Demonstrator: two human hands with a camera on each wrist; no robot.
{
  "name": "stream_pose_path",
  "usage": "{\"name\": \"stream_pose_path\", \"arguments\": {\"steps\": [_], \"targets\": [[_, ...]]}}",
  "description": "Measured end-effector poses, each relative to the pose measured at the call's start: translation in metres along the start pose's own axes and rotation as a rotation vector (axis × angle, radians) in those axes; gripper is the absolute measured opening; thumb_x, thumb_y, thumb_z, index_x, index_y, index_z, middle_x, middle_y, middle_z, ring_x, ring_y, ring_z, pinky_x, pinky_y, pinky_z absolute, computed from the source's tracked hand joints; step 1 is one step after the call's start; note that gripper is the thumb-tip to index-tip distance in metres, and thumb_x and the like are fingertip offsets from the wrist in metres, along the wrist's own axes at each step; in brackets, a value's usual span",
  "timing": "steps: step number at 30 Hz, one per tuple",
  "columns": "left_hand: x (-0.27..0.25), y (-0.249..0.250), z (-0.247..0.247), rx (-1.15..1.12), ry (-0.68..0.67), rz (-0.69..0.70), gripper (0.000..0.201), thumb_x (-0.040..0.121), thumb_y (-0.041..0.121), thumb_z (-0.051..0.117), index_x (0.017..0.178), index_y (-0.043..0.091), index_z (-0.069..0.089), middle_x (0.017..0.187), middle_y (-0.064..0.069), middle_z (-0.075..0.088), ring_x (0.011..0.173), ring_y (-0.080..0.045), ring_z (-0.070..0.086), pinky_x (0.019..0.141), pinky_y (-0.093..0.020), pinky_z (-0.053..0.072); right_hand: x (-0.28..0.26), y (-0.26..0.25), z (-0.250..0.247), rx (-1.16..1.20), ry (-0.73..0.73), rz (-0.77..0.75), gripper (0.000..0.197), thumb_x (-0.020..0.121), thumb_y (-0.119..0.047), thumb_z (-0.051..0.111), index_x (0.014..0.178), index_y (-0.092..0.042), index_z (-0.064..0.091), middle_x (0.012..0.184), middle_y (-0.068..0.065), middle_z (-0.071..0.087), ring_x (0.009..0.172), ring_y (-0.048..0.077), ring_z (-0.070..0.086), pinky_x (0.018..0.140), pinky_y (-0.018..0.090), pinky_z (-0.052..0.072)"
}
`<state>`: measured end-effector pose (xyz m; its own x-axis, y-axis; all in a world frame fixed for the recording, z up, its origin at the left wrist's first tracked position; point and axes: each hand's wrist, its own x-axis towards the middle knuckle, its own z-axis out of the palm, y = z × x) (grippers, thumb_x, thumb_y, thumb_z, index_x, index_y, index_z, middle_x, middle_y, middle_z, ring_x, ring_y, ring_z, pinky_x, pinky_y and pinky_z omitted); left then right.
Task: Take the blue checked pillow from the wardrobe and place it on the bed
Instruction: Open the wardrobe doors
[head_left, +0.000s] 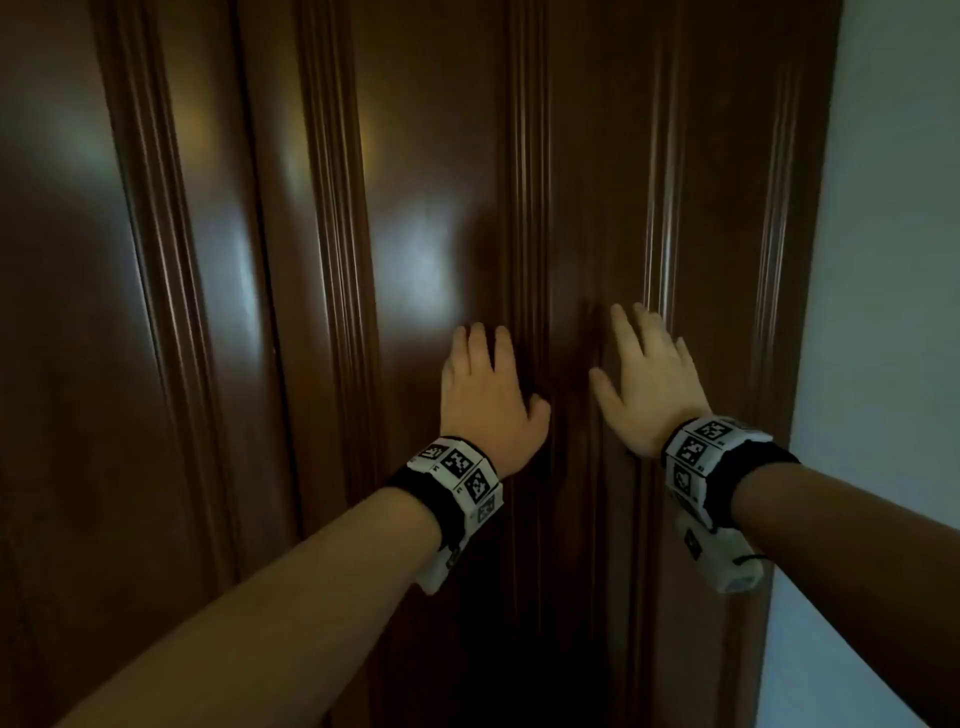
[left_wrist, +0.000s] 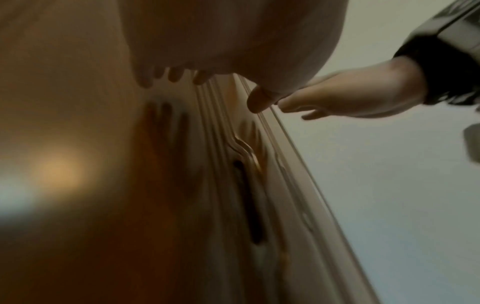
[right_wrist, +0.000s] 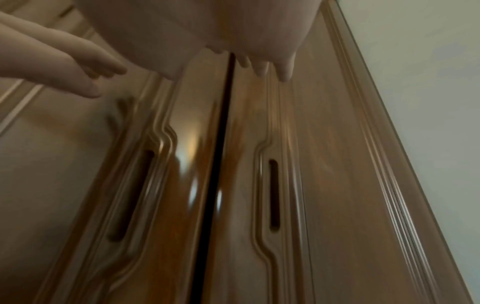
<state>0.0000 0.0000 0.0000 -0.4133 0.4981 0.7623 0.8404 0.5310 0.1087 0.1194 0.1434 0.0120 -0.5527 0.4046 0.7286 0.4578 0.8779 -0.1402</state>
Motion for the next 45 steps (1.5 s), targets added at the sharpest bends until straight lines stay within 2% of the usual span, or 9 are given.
{"name": "stream_pose_path", "arguments": {"steps": [4, 7, 10, 16, 23, 28, 35, 43, 45], "targets": [[-0.012, 0.023, 0.027, -0.249, -0.2, -0.176, 0.077, 0.084, 0.049, 0.055, 0.144, 0.007, 0.029, 0.137, -0.014, 0.041, 0.124, -0.034, 0.043, 0.1, -0.046, 0.044, -0.006, 0.02, 0.019, 0.273, -0.071, 0.161, 0.064, 0.099, -0.034, 0.046, 0.154, -0.02, 0.017, 0.152, 0.013, 0.028, 0.131, 0.033, 0.045, 0.102, 0.044, 0.046], [-0.019, 0.039, 0.048, -0.518, -0.333, -0.424, 0.066, 0.085, 0.044, 0.06, 0.134, 0.007, 0.034, 0.135, -0.014, 0.043, 0.12, -0.033, 0.048, 0.097, -0.045, 0.047, -0.011, 0.043, 0.043, 0.492, -0.123, 0.325, 0.055, 0.097, -0.017, 0.049, 0.148, -0.014, 0.028, 0.145, 0.013, 0.035, 0.122, 0.032, 0.052, 0.098, 0.037, 0.045], [-0.024, 0.051, 0.063, -0.504, -0.285, -0.536, 0.065, 0.084, 0.043, 0.063, 0.131, 0.005, 0.036, 0.136, -0.014, 0.042, 0.122, -0.033, 0.046, 0.099, -0.045, 0.046, -0.013, 0.065, 0.068, 0.66, -0.149, 0.445, 0.063, 0.089, -0.007, 0.054, 0.147, -0.016, 0.03, 0.145, 0.01, 0.037, 0.126, 0.029, 0.051, 0.106, 0.045, 0.046], [-0.033, 0.065, 0.081, -0.431, -0.169, -0.576, 0.075, 0.08, 0.041, 0.066, 0.137, 0.004, 0.033, 0.136, -0.014, 0.037, 0.126, -0.033, 0.039, 0.102, -0.042, 0.04, -0.007, 0.071, 0.097, 0.902, -0.196, 0.528, 0.069, 0.089, -0.005, 0.058, 0.15, -0.013, 0.029, 0.137, -0.001, 0.044, 0.128, 0.016, 0.045, 0.11, 0.041, 0.041], [-0.04, 0.077, 0.081, -0.449, -0.164, -0.529, 0.088, 0.081, 0.041, 0.064, 0.149, 0.003, 0.024, 0.142, -0.014, 0.036, 0.133, -0.032, 0.034, 0.11, -0.043, 0.034, -0.003, 0.073, 0.108, 0.95, -0.212, 0.564, 0.077, 0.08, -0.02, 0.061, 0.15, -0.019, 0.032, 0.148, 0.006, 0.045, 0.13, 0.023, 0.052, 0.108, 0.044, 0.046], [-0.039, 0.094, 0.079, -0.546, -0.184, -0.568, 0.093, 0.08, 0.045, 0.062, 0.153, 0.005, 0.02, 0.151, -0.014, 0.033, 0.139, -0.031, 0.033, 0.114, -0.045, 0.033, -0.004, 0.081, 0.091, 1.131, -0.306, 0.665, 0.076, 0.087, 0.01, 0.053, 0.155, -0.01, 0.025, 0.155, 0.01, 0.038, 0.139, 0.027, 0.041, 0.114, 0.042, 0.038], [-0.028, 0.09, 0.081, -0.67, -0.196, -0.737, 0.087, 0.074, 0.041, 0.071, 0.145, 0.005, 0.035, 0.141, -0.012, 0.038, 0.128, -0.033, 0.042, 0.108, -0.047, 0.039, -0.011, 0.087, 0.086, 1.232, -0.315, 0.676, 0.081, 0.079, 0.013, 0.055, 0.153, -0.009, 0.029, 0.15, 0.011, 0.045, 0.134, 0.027, 0.047, 0.111, 0.044, 0.042], [-0.047, 0.096, 0.07, -0.548, -0.096, -0.764, 0.093, 0.063, 0.053, 0.076, 0.134, 0.006, 0.04, 0.134, -0.009, 0.043, 0.126, -0.029, 0.043, 0.104, -0.046, 0.042, -0.034, 0.09, 0.068, 1.113, -0.193, 0.672, 0.082, 0.075, -0.018, 0.075, 0.147, -0.013, 0.036, 0.143, 0.004, 0.045, 0.125, 0.02, 0.05, 0.099, 0.028, 0.042], [-0.054, 0.098, 0.062, -0.524, -0.088, -0.766, 0.094, 0.061, 0.056, 0.076, 0.133, 0.006, 0.041, 0.132, -0.009, 0.044, 0.126, -0.03, 0.044, 0.103, -0.046, 0.043, -0.041, 0.092, 0.057, 1.089, -0.181, 0.67, 0.082, 0.074, -0.023, 0.079, 0.145, -0.012, 0.039, 0.133, 0.001, 0.05, 0.113, 0.015, 0.053, 0.093, 0.025, 0.045]]}}
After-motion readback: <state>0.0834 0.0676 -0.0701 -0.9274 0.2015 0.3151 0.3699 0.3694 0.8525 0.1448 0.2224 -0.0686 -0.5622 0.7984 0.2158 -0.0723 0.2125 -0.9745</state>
